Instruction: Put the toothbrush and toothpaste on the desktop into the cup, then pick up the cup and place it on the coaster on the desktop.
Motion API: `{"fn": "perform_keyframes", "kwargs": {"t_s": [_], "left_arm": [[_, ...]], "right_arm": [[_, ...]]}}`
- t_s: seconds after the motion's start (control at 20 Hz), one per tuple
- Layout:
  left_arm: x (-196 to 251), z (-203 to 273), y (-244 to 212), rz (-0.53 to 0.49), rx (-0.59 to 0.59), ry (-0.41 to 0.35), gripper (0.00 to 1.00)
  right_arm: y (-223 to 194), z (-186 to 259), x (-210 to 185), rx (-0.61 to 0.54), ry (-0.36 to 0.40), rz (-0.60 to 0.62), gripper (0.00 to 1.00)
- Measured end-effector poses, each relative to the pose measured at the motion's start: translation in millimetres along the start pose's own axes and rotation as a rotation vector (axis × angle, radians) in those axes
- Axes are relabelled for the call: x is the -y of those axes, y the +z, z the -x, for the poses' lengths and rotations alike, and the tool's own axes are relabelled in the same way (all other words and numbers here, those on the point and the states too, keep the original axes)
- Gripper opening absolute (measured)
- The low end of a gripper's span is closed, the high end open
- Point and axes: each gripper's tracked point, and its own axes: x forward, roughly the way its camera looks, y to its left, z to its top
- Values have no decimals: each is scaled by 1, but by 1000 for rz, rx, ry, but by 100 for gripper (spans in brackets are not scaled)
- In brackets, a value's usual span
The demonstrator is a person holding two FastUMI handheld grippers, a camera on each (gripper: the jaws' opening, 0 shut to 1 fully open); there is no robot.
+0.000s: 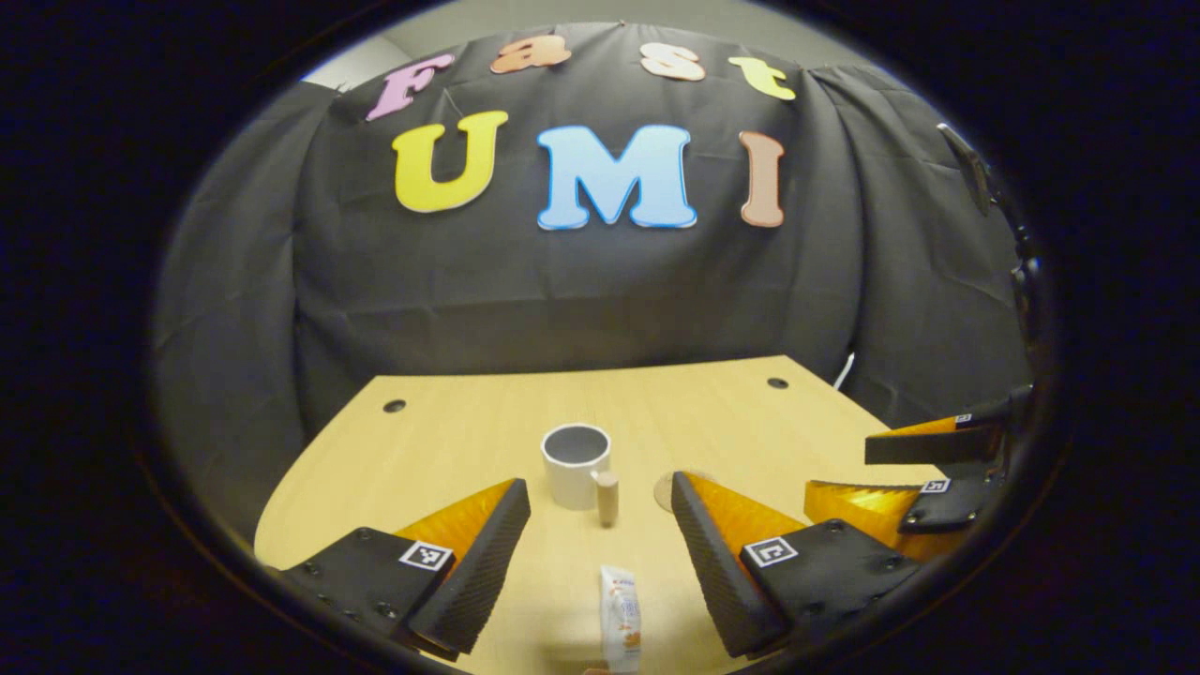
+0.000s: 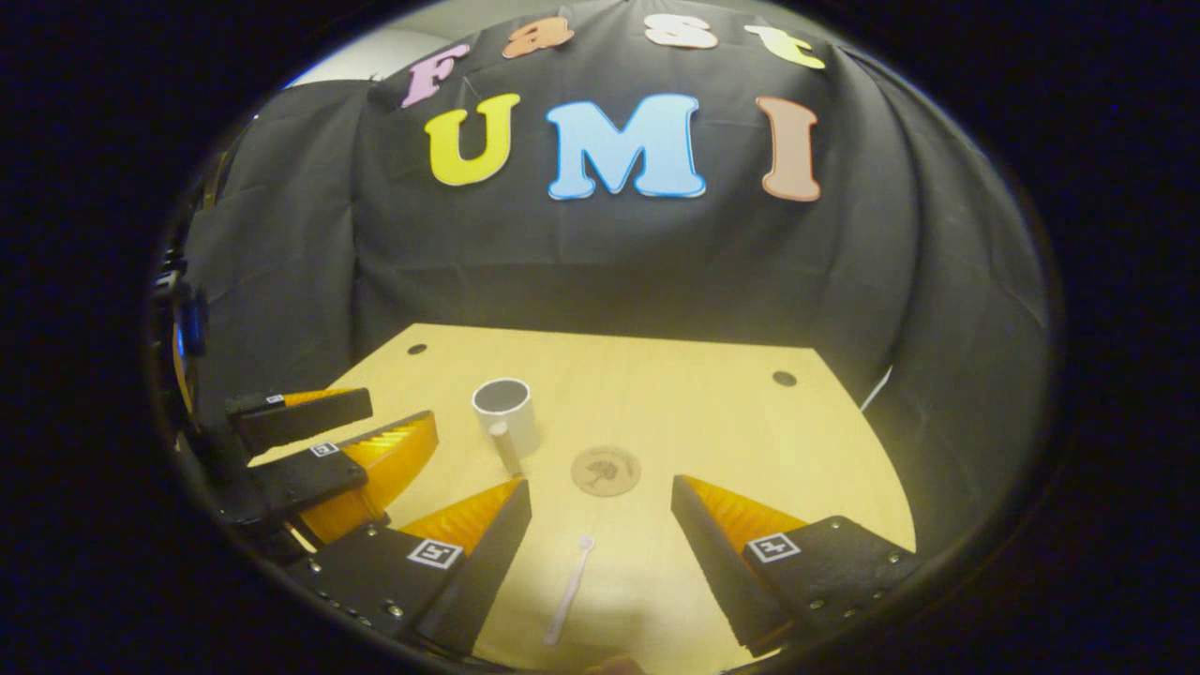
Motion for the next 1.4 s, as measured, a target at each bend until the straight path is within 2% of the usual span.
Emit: {"fn": "perform_keyframes", "kwargs": {"t_s": [0.3, 0.6, 0.7, 0.75, 0.8, 0.9, 1.05, 1.15, 1.25, 1.4], "left_arm": [[-3, -27, -74, -3, -272, -36, 96], [-3, -20, -142, 7, -571, -71, 96], [-4, -23, -157, 15, -632, -69, 98], [-5, -24, -165, 17, -658, -66, 96], [-6, -25, -171, 14, -683, -63, 98], [-5, -24, -183, 13, -732, -51, 96], [7, -15, -200, 53, -799, -49, 98], [8, -15, -206, 70, -837, -55, 98], [8, -18, -213, 68, -860, -58, 96], [4, -22, -220, 45, -887, -46, 85]], "right_arm": [[-42, -19, -14, -191, 12, -37, 95], [-94, -28, -29, -430, 46, -130, 95], [-108, -34, -31, -489, 44, -146, 95], [-114, -37, -32, -514, 46, -151, 95], [-121, -40, -33, -541, 47, -157, 95], [-133, -46, -35, -591, 48, -171, 95], [-145, -53, -37, -647, 41, -180, 95], [-153, -58, -39, -682, 40, -181, 91], [-159, -61, -41, -712, 44, -177, 86], [-170, -62, -40, -780, 43, -156, 84]]}}
